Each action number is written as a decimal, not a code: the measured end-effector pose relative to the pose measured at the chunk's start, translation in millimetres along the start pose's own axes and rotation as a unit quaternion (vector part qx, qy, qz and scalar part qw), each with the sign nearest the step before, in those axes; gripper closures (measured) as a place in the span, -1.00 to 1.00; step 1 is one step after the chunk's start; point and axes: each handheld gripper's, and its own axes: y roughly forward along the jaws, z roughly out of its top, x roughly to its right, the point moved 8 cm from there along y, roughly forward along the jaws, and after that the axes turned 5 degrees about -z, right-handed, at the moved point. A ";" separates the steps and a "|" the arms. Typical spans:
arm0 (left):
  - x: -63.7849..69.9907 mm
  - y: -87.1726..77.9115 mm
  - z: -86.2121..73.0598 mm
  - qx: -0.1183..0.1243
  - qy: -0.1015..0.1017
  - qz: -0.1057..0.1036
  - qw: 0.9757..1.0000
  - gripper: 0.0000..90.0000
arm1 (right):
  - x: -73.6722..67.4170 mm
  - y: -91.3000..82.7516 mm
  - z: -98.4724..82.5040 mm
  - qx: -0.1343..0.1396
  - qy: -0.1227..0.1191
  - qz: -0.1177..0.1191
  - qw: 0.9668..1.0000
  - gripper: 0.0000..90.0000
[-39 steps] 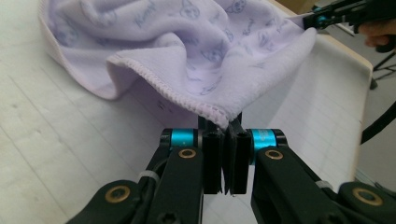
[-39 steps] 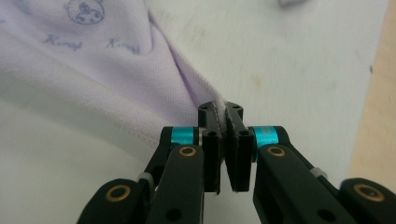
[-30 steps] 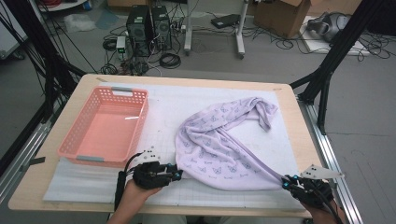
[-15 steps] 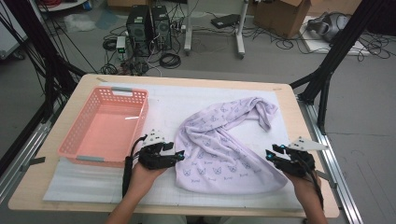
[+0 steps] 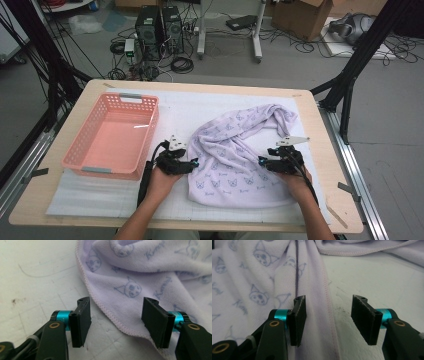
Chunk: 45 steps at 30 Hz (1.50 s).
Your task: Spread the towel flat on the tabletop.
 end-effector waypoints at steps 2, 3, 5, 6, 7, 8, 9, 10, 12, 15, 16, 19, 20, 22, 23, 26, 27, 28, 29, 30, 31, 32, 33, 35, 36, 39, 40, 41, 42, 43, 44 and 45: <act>4.7 1.5 2.0 0.004 0.004 -0.016 1.000 0.21 | -2.9 8.1 2.4 -0.008 -0.008 0.001 1.000 0.03; 6.2 2.2 2.7 0.004 0.006 -0.021 1.000 0.36 | -4.8 12.2 3.9 -0.013 -0.012 0.001 1.000 0.04; 9.8 4.5 5.4 0.001 -0.008 -0.046 0.999 0.80 | -7.5 16.9 9.0 -0.011 -0.014 -0.001 1.000 0.08; 9.0 5.3 7.3 -0.003 -0.013 -0.047 0.999 0.90 | -8.8 19.1 10.7 -0.014 -0.015 0.000 1.000 0.12; 6.7 6.1 9.2 -0.005 -0.012 -0.041 0.999 0.91 | -10.2 21.1 12.7 -0.011 -0.015 0.002 1.000 0.23; 2.9 6.7 11.8 0.004 -0.012 -0.026 1.000 0.92 | -11.8 22.9 14.2 -0.008 -0.013 0.006 1.000 0.33; -1.6 6.9 14.1 0.009 -0.020 -0.018 1.000 0.92 | -13.1 24.0 15.3 -0.008 -0.017 0.011 1.000 0.52; -5.9 7.4 16.8 0.020 -0.033 -0.013 0.999 0.92 | -15.1 24.3 16.2 -0.007 -0.017 0.024 1.000 0.83; -14.8 7.9 20.2 0.037 -0.053 -0.002 0.998 0.92 | -14.6 25.1 17.9 -0.013 -0.014 0.031 0.999 0.86; -27.2 10.1 27.5 0.047 -0.069 0.018 0.996 0.92 | 8.5 23.5 20.3 0.001 0.011 -0.030 1.000 0.88; -29.8 10.5 30.3 0.053 -0.072 0.022 0.996 0.92 | 20.1 21.3 20.6 0.010 0.031 -0.051 0.998 0.88; -41.7 13.2 43.0 0.076 -0.091 0.033 0.992 0.92 | 46.3 15.1 21.0 0.028 0.053 -0.102 0.993 0.88; -45.7 14.5 47.4 0.085 -0.098 0.031 0.991 0.92 | 55.1 12.3 21.6 0.035 0.059 -0.120 0.990 0.88; -53.8 15.8 53.7 0.121 -0.120 0.032 0.985 0.92 | 71.9 6.9 23.9 0.050 0.072 -0.151 0.985 0.88; -56.5 17.8 54.1 0.129 -0.139 0.023 0.982 0.92 | 78.4 4.8 25.7 0.056 0.078 -0.160 0.982 0.88; -58.9 26.8 54.5 0.116 -0.125 0.023 0.985 0.92 | 91.0 -0.5 33.5 0.080 0.079 -0.199 0.974 0.88; -58.8 27.3 57.1 0.118 -0.116 0.027 0.986 0.92 | 92.8 -1.4 36.1 0.088 0.075 -0.211 0.971 0.88; -58.6 27.3 60.3 0.124 -0.114 0.026 0.985 0.92 | 94.4 -1.4 38.0 0.091 0.075 -0.219 0.968 0.88; -59.2 27.2 62.9 0.128 -0.111 0.026 0.985 0.92 | 95.9 -0.5 38.8 0.091 0.074 -0.227 0.967 0.88; -60.0 26.9 64.5 0.131 -0.109 0.028 0.985 0.90 | 96.6 2.0 38.7 0.089 0.078 -0.227 0.967 0.87; -60.1 26.1 64.8 0.134 -0.110 0.028 0.984 0.84 | 96.4 4.8 37.5 0.084 0.082 -0.221 0.968 0.85; -60.0 26.0 64.1 0.132 -0.116 0.025 0.984 0.61 | 95.4 6.7 36.1 0.078 0.085 -0.215 0.970 0.81; -58.6 25.5 62.3 0.124 -0.123 0.014 0.984 0.36 | 94.7 7.7 34.1 0.070 0.086 -0.213 0.971 0.72; -52.0 23.3 58.3 0.109 -0.118 -0.007 0.987 0.09 | 92.3 5.7 32.5 0.074 0.091 -0.202 0.972 0.55; -47.3 21.6 56.0 0.105 -0.109 -0.010 0.988 0.04 | 90.7 3.3 32.0 0.080 0.098 -0.193 0.973 0.51; -33.5 15.5 48.4 0.095 -0.081 -0.019 0.992 -0.01 | 84.8 -4.5 28.2 0.078 0.104 -0.170 0.977 0.48; -29.9 13.6 46.0 0.093 -0.078 -0.021 0.992 -0.02 | 82.1 -7.1 26.9 0.076 0.101 -0.163 0.979 0.45; -26.7 11.6 43.7 0.091 -0.076 -0.024 0.993 -0.04 | 79.9 -10.8 26.3 0.079 0.095 -0.162 0.979 0.44; -23.6 9.4 41.5 0.089 -0.071 -0.029 0.993 -0.05 | 77.3 -14.9 24.9 0.079 0.093 -0.159 0.980 0.41; -20.3 7.2 39.1 0.086 -0.069 -0.031 0.993 -0.07 | 74.9 -18.9 23.3 0.080 0.093 -0.154 0.981 0.39; -17.3 5.1 36.3 0.077 -0.063 -0.036 0.994 -0.10 | 72.6 -23.3 20.9 0.079 0.091 -0.147 0.982 0.36; -13.8 3.2 33.8 0.065 -0.060 -0.043 0.995 -0.12 | 70.2 -27.6 17.4 0.078 0.090 -0.144 0.982 0.35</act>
